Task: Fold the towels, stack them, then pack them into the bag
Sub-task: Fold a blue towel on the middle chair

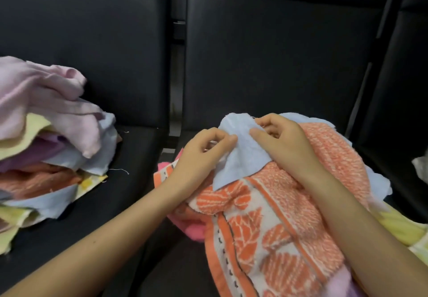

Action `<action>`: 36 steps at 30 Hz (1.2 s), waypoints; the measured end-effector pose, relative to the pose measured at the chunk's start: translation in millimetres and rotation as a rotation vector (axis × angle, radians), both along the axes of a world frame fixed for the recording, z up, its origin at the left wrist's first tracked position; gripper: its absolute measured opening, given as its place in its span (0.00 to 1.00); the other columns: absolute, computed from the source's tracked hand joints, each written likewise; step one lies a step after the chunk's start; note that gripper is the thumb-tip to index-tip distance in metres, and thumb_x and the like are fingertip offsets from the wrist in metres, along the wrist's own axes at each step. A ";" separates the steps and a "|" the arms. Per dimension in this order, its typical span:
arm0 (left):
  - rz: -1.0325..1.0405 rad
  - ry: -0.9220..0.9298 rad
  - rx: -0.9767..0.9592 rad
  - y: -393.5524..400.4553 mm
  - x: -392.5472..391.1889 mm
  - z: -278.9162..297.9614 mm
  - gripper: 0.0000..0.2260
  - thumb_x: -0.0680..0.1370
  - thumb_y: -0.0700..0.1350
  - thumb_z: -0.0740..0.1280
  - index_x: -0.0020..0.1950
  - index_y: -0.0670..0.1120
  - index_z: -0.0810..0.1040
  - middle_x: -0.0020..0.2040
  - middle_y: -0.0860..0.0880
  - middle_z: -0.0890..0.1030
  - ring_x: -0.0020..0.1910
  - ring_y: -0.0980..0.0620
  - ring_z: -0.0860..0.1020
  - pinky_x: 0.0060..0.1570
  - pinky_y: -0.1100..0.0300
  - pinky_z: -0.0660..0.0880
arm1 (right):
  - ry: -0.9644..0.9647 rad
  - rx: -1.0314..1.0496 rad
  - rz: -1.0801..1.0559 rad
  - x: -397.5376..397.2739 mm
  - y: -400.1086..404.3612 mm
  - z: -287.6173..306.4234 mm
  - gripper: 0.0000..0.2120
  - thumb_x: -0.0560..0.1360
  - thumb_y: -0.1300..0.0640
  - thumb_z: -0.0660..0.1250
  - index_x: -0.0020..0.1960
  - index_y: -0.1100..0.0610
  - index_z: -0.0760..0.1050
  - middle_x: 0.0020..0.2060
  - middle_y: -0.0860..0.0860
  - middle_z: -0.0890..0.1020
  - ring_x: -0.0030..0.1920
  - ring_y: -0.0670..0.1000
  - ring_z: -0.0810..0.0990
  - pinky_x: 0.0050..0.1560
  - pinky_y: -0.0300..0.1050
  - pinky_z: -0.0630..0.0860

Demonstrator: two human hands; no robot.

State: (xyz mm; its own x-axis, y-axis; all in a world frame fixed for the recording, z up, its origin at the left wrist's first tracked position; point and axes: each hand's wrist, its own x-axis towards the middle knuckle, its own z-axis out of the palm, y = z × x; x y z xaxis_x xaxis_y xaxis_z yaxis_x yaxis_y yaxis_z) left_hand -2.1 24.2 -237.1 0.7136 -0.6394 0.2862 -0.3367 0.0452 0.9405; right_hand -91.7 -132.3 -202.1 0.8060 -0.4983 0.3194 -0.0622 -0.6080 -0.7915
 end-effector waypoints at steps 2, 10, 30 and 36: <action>-0.040 -0.072 0.086 6.1 -5.7 -1.7 0.15 0.68 0.64 0.68 0.46 0.56 0.78 0.51 0.54 0.77 0.50 0.55 0.77 0.52 0.62 0.75 | -0.012 0.009 0.005 -1.6 -1.9 -0.5 0.02 0.76 0.54 0.68 0.48 0.52 0.78 0.38 0.47 0.82 0.38 0.43 0.79 0.42 0.38 0.73; 0.039 -0.208 0.133 6.4 -15.6 1.3 0.04 0.76 0.51 0.70 0.42 0.54 0.78 0.50 0.54 0.77 0.52 0.55 0.76 0.52 0.60 0.73 | 0.021 0.120 0.156 -23.4 -0.9 7.6 0.12 0.76 0.57 0.69 0.58 0.48 0.75 0.41 0.46 0.83 0.40 0.39 0.79 0.41 0.28 0.73; 0.143 0.019 -0.195 30.7 -133.3 133.3 0.10 0.82 0.47 0.60 0.42 0.46 0.73 0.41 0.52 0.75 0.39 0.56 0.72 0.40 0.63 0.70 | -0.303 0.271 0.068 -119.6 57.8 85.7 0.16 0.82 0.53 0.58 0.36 0.53 0.64 0.30 0.42 0.68 0.31 0.41 0.66 0.37 0.36 0.66; 0.034 0.179 -0.101 57.9 -151.5 150.5 0.09 0.81 0.47 0.62 0.43 0.45 0.75 0.41 0.49 0.78 0.42 0.52 0.77 0.46 0.56 0.73 | -0.031 -0.130 0.295 -175.6 55.2 90.0 0.08 0.76 0.52 0.70 0.54 0.44 0.77 0.49 0.40 0.82 0.52 0.42 0.79 0.54 0.44 0.77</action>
State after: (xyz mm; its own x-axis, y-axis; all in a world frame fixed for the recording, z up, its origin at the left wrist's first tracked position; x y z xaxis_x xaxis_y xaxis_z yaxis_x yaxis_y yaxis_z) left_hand -153.6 82.1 -86.6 0.7798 -0.5884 0.2138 -0.1672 0.1333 0.9769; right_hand -267.3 -77.1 -112.0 0.8985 -0.1979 0.3919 0.1549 -0.6924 -0.7047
